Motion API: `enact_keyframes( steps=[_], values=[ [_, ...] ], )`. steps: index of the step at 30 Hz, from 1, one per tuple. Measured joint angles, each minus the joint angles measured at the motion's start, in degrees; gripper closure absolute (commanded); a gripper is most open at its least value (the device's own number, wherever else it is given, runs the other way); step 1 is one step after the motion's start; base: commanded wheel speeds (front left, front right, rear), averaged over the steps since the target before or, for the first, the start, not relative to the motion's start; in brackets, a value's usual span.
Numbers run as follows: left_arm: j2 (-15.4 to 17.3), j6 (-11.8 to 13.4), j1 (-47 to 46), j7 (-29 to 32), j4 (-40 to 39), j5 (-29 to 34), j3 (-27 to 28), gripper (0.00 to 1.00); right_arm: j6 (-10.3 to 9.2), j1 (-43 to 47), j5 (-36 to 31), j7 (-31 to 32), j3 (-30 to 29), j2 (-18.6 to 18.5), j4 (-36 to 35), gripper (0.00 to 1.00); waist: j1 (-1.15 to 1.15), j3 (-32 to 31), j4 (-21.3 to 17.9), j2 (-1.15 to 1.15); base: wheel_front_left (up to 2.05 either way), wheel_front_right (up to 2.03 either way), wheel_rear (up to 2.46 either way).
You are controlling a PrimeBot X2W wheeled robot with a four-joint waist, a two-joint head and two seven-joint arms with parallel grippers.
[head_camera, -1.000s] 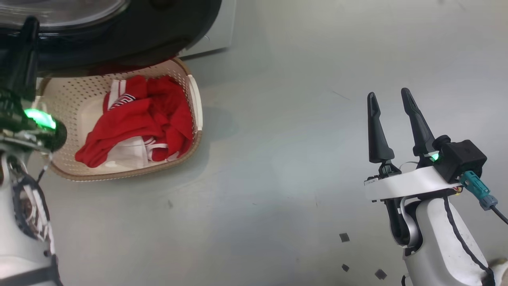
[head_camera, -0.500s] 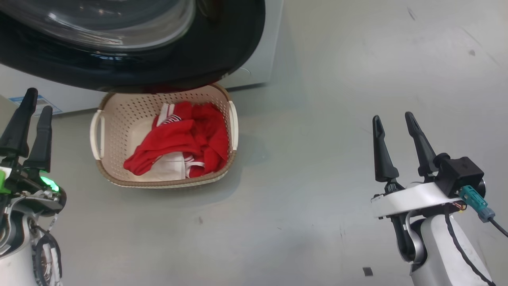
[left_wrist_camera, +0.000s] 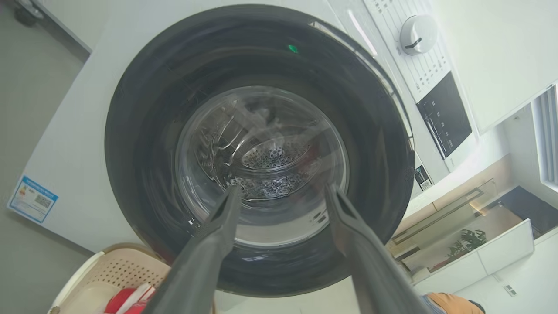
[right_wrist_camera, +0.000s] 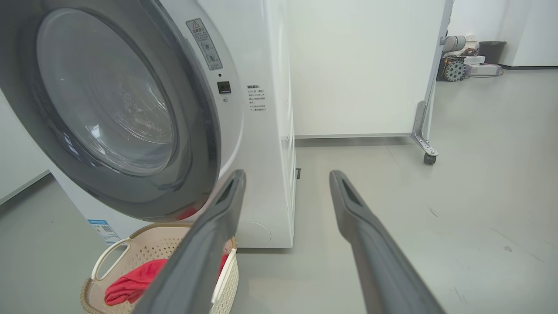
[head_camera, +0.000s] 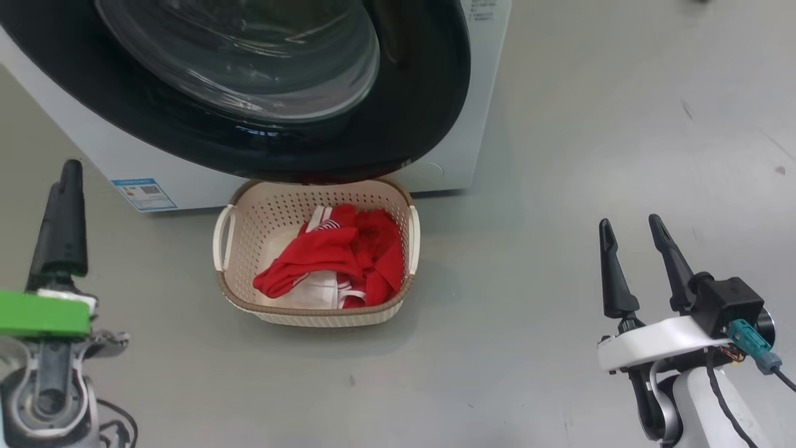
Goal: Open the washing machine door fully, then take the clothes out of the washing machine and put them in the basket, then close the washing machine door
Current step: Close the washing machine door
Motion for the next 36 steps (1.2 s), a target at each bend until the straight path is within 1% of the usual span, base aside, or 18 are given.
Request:
enact_keyframes(
  steps=[2, 5, 6, 13, 16, 21, 27, 36],
  values=[
    [1.05, 0.00, 1.78, -2.53, -1.12, 4.92, -1.85, 0.00, 0.00, 0.69, -0.07, 0.00, -0.08, -0.22, 0.16, 0.00, 0.00, -1.05, 0.61, 0.00, 0.00, 0.00, 0.00],
    [4.26, -0.01, 5.05, -6.39, -1.75, 14.11, -4.46, 0.00, -0.01, 1.43, -0.14, 0.00, -0.08, -0.46, 0.43, 0.00, 0.00, -2.63, 1.35, 0.00, 0.00, 0.00, 0.00],
    [4.90, -0.01, 6.19, -7.34, -1.63, 16.26, -4.98, 0.00, -0.01, 1.72, -0.14, 0.00, -0.08, -0.51, 0.48, 0.00, 0.00, -3.14, 1.53, 0.00, 0.00, 0.00, 0.00],
    [7.86, -0.07, 13.61, -13.13, 1.11, 30.92, -10.01, 0.00, -0.05, 4.43, -0.14, 0.00, -0.41, -0.67, 1.26, 0.00, 0.00, -6.69, 2.28, 0.00, 0.00, 0.00, 0.00],
    [7.97, -0.07, 15.95, -14.66, 1.90, 35.15, -11.47, 0.00, -0.59, 5.89, -0.14, 0.00, -0.48, -0.68, 1.30, 0.00, 0.00, -8.11, 2.46, 0.00, 0.00, 0.00, 0.00],
    [7.92, 0.20, 18.10, -17.07, 2.71, 40.33, -14.13, 0.00, -0.62, 7.83, -0.14, 0.04, -0.46, -0.90, 1.29, 0.00, 0.00, -9.83, 2.67, 0.00, 0.00, 0.00, 0.00],
    [7.33, 1.85, 19.75, -19.28, 3.65, 43.83, -16.31, 0.00, -0.65, 9.40, -0.14, 0.54, -0.43, -1.02, 0.87, 0.00, 0.00, -10.84, 2.56, 0.00, 0.00, 0.00, 0.00],
    [5.92, 3.60, 20.46, -21.31, 4.36, 45.75, -17.81, 0.00, -1.11, 10.20, -0.14, 0.68, 0.03, -1.07, -0.29, 0.00, 0.00, -11.16, 1.93, 0.00, 0.00, 0.00, 0.00]
  ],
)
